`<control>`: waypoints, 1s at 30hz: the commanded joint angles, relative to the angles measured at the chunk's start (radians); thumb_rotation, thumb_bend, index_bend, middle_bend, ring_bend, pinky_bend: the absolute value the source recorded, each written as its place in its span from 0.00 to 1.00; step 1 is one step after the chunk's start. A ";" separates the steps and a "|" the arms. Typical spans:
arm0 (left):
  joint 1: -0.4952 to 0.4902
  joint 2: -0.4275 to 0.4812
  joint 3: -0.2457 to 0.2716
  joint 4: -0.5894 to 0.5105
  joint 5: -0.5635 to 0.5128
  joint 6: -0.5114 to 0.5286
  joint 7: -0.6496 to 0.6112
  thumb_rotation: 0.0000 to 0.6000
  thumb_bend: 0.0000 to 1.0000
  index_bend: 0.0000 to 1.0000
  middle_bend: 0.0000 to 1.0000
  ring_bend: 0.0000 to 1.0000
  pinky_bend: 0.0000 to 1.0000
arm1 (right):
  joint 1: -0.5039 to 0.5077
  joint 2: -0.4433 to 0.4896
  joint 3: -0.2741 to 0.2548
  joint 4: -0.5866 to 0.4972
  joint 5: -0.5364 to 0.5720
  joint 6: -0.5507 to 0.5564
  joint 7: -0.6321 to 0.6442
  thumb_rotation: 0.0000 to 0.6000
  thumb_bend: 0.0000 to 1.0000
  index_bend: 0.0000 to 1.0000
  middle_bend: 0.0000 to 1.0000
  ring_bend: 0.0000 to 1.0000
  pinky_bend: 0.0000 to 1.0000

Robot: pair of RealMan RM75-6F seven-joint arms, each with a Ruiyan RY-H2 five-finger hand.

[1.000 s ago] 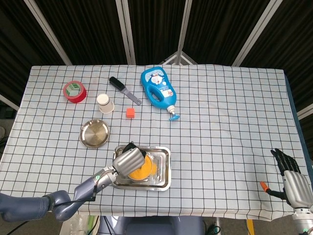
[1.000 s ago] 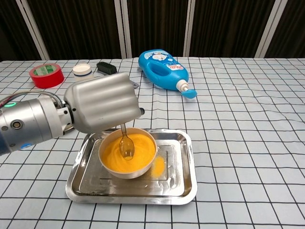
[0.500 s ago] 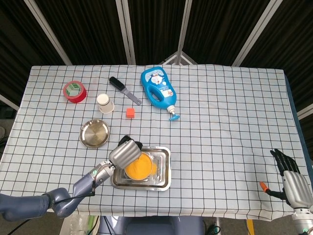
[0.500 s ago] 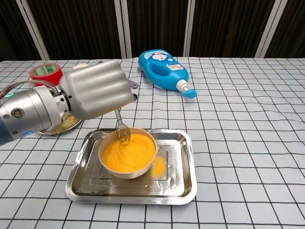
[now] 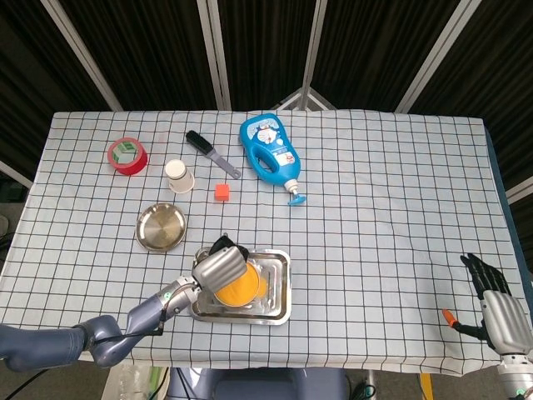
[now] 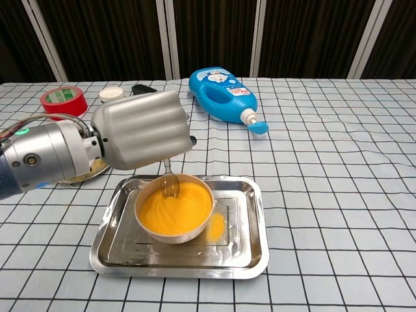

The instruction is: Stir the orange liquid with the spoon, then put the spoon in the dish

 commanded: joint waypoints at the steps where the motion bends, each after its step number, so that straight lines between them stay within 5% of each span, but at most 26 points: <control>1: -0.001 -0.008 0.005 -0.003 0.002 -0.006 0.004 1.00 0.73 0.81 1.00 1.00 1.00 | 0.000 0.001 0.000 0.000 0.000 0.000 0.001 1.00 0.31 0.00 0.00 0.00 0.00; 11: 0.013 -0.038 0.010 -0.058 0.004 0.011 -0.045 1.00 0.73 0.80 1.00 1.00 1.00 | -0.001 0.002 0.001 -0.003 0.002 0.001 0.007 1.00 0.31 0.00 0.00 0.00 0.00; 30: 0.023 0.071 0.030 -0.142 0.082 0.029 -0.083 1.00 0.73 0.81 1.00 1.00 1.00 | -0.001 0.003 0.001 -0.007 0.006 -0.002 0.008 1.00 0.31 0.00 0.00 0.00 0.00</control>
